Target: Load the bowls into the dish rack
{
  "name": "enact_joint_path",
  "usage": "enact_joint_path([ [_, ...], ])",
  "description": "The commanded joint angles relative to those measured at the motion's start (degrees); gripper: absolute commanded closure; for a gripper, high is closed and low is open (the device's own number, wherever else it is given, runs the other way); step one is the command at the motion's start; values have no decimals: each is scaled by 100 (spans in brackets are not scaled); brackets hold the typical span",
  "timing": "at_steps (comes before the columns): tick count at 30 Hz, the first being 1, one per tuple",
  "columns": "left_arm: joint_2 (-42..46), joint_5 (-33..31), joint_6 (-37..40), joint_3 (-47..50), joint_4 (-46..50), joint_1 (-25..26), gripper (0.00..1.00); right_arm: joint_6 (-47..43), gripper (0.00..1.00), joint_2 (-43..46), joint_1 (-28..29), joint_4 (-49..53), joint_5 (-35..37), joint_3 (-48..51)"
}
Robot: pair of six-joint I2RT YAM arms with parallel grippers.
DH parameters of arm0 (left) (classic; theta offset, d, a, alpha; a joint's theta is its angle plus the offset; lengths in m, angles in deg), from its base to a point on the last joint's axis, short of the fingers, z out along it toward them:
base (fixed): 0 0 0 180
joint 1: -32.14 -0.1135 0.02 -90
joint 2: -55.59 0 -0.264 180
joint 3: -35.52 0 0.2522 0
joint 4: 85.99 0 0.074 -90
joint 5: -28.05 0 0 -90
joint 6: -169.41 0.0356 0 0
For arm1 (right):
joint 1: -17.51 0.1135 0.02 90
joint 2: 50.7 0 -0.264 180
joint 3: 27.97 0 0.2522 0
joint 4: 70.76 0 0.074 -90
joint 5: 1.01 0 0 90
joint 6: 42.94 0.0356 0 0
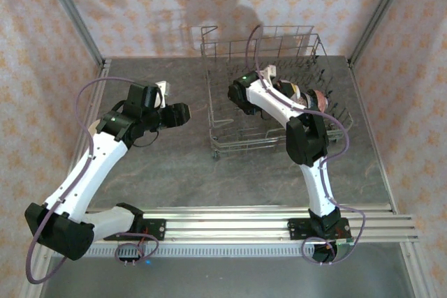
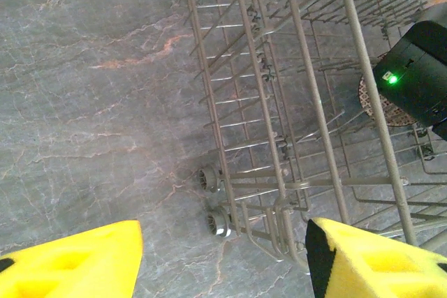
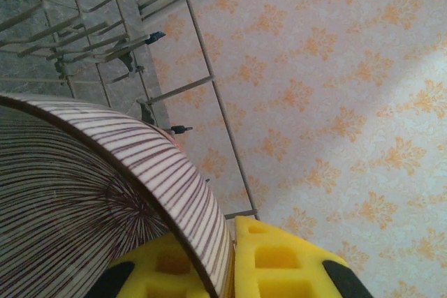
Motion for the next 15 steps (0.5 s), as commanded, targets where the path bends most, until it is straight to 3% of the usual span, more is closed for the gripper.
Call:
enact_joint_path([
  [1,146,185,139,65,-183,-81,35,-37,100,112,-122,881,184,-99],
  [15,11,382,151,62,-316,-126,35,-496,100,235,-161,882,429,-779],
])
